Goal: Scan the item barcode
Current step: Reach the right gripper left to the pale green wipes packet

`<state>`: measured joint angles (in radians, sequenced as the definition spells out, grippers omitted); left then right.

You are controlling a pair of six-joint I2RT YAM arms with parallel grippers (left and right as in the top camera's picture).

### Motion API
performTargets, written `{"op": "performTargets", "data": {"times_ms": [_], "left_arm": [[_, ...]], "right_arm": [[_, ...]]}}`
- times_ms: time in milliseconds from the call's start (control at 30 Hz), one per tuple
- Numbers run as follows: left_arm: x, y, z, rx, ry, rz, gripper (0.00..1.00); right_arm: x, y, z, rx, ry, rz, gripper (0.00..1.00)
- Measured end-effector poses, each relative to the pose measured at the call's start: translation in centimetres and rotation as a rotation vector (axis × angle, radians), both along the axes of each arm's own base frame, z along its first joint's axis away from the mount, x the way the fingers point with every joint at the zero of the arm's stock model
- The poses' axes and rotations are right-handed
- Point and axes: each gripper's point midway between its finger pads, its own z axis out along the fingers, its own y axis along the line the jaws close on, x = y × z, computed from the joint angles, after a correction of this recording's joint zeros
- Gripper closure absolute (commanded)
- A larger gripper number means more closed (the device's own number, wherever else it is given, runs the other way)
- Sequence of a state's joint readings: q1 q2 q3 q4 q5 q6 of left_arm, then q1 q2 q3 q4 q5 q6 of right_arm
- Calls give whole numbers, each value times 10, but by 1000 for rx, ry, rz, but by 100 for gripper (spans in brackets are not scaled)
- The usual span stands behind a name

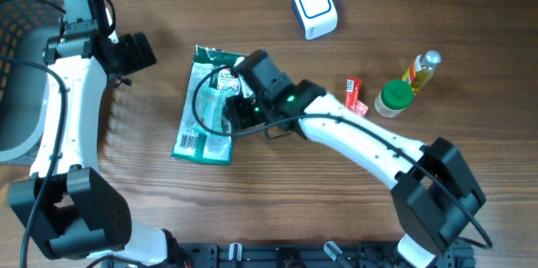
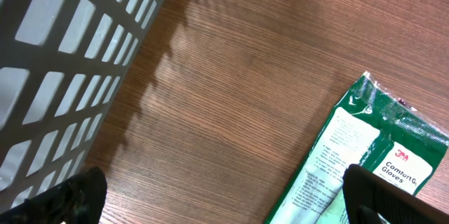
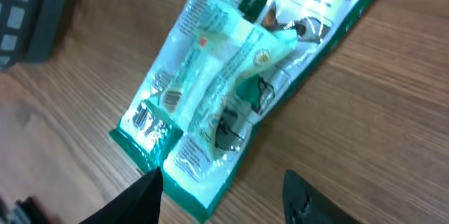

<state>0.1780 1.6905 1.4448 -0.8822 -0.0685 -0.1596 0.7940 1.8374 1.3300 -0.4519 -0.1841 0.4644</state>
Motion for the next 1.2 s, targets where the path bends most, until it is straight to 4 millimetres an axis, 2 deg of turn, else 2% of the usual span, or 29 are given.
{"op": "performTargets", "data": {"times_ms": [167, 233, 300, 333, 633, 733, 1200], "left_arm": [[0, 0, 0, 0, 0, 0, 0], [0, 0, 0, 0, 0, 0, 0], [0, 0, 0, 0, 0, 0, 0], [0, 0, 0, 0, 0, 0, 0], [0, 0, 0, 0, 0, 0, 0], [0, 0, 0, 0, 0, 0, 0], [0, 0, 0, 0, 0, 0, 0]], "right_arm": [[30, -5, 8, -46, -159, -106, 46], [42, -1, 14, -23, -207, -128, 44], [47, 0, 11, -23, -221, -138, 42], [48, 1, 2, -34, -216, -139, 39], [50, 2, -61, -115, -152, -135, 38], [45, 4, -74, -118, -119, -117, 38], [40, 7, -80, -108, -90, -95, 37]]}}
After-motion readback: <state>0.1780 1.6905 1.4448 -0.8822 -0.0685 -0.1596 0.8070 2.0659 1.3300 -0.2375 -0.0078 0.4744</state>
